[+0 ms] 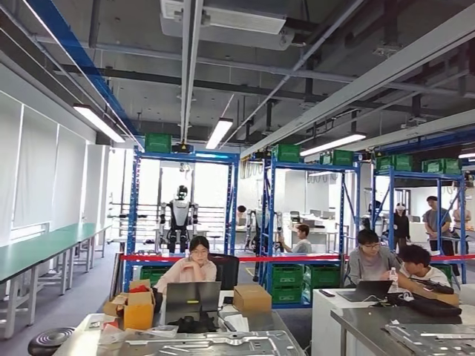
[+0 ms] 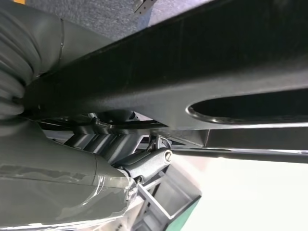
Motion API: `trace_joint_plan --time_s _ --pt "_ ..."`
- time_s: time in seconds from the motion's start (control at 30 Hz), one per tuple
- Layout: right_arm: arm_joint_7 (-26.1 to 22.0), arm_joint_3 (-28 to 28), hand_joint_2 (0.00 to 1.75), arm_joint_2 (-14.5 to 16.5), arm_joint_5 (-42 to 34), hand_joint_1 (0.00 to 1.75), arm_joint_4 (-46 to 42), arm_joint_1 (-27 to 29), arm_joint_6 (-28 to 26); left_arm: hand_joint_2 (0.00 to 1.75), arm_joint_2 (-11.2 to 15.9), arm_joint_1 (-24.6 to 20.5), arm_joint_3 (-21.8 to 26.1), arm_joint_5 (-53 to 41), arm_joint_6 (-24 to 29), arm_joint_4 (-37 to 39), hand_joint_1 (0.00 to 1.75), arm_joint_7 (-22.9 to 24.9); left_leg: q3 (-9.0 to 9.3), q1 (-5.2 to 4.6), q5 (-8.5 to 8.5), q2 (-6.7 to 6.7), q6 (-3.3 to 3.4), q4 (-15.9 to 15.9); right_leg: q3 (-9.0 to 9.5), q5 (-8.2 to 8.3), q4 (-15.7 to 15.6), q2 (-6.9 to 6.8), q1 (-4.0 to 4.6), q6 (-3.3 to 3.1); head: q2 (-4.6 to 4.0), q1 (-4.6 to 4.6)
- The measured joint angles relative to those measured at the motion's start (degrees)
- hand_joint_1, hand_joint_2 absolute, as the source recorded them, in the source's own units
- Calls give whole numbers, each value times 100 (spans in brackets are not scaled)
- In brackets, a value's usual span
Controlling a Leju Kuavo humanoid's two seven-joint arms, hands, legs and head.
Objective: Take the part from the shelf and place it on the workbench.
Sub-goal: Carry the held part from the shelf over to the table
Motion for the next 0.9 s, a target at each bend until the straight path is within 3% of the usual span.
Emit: trace_joint_plan --time_s 0.07,0.13,0.2,0.27,0.3,0.33,0.37,0.43,0.5,0.53,0.6,0.67,0.77,0.8,0.83,0.9 --pt "-2 -10 175 3 -1 175 -3 -3 -3 175 1 -5 0 -3 2 0 0 6 50 -6 12 -1 -47 -12 93 -39 -81 -4 -12 -41 0 -1" --pt "-7 -19 175 10 -6 175 -10 -7 -5 175 2 -17 -1 -6 3 0 0 7 -46 -19 62 19 -73 255 245 -77 -199 -16 -47 -72 0 0" --pt "-10 -18 175 20 -9 175 -12 7 -5 175 8 -32 -1 -8 7 0 0 8 -419 -25 -66 35 -92 871 375 -140 -265 -18 -73 -85 0 0" --pt "-10 -14 175 23 -8 175 -10 55 -5 175 20 -21 0 -8 10 0 0 10 -869 -19 -393 38 -127 1417 490 -251 -270 -13 -92 -71 0 0" --pt "-11 -13 175 23 -7 175 -9 82 -5 175 27 -10 0 -8 11 0 0 11 -1015 -10 -491 41 -153 1497 564 -313 -269 -8 -103 -54 0 0" --pt "-12 -12 175 24 -7 175 -9 102 -5 175 29 -1 0 -8 11 0 0 11 -1077 6 -452 45 -184 1402 647 -376 -269 -4 -116 -33 0 0" --pt "-13 -11 175 25 -6 175 -9 113 -5 175 30 3 0 -8 11 0 0 11 -1064 31 -252 51 -220 1144 740 -442 -268 -1 -130 -9 0 0" --pt "-18 -9 175 31 -3 175 -7 120 -5 175 28 8 0 -9 13 1 0 13 -959 91 369 79 -284 456 905 -580 -242 1 -147 50 0 -1" --pt "-27 -5 175 38 4 175 -2 121 -5 175 25 7 0 -10 13 2 0 22 -911 98 703 111 -224 112 967 -683 -207 8 -146 129 4 -3" --pt "-33 -5 175 39 7 175 -1 124 -6 175 24 6 0 -11 13 2 0 27 -914 78 686 117 -160 105 977 -712 -189 11 -147 165 5 -5" --pt "-40 -13 175 41 11 175 -11 125 -8 175 28 4 0 -13 13 2 0 27 -867 71 696 111 -60 101 977 -751 -131 9 -164 228 8 -6" --pt "-47 -25 175 44 9 175 -24 110 -10 175 33 -5 0 -13 13 1 0 23 -780 78 657 105 2 80 818 -854 231 0 -182 279 7 -7" --pt "-51 -31 175 44 9 175 -25 116 -12 175 45 -21 0 -14 13 0 0 22 -664 54 555 101 58 72 143 -1257 1341 -6 -193 326 3 -8" --pt "-51 -31 175 43 10 175 -23 129 -12 175 49 -21 0 -15 13 0 0 23 -623 41 519 96 64 72 -34 -1301 1544 -6 -193 322 3 -8" --pt "-51 -31 175 43 10 175 -21 138 -12 175 51 -19 0 -16 13 0 0 25 -577 26 484 91 66 72 -103 -1218 1523 -5 -190 307 2 -9" --pt "-51 -38 175 43 10 175 -21 142 -12 175 53 -17 0 -19 13 0 0 27 -469 -6 413 80 66 66 71 -732 874 -5 -164 226 1 -9"
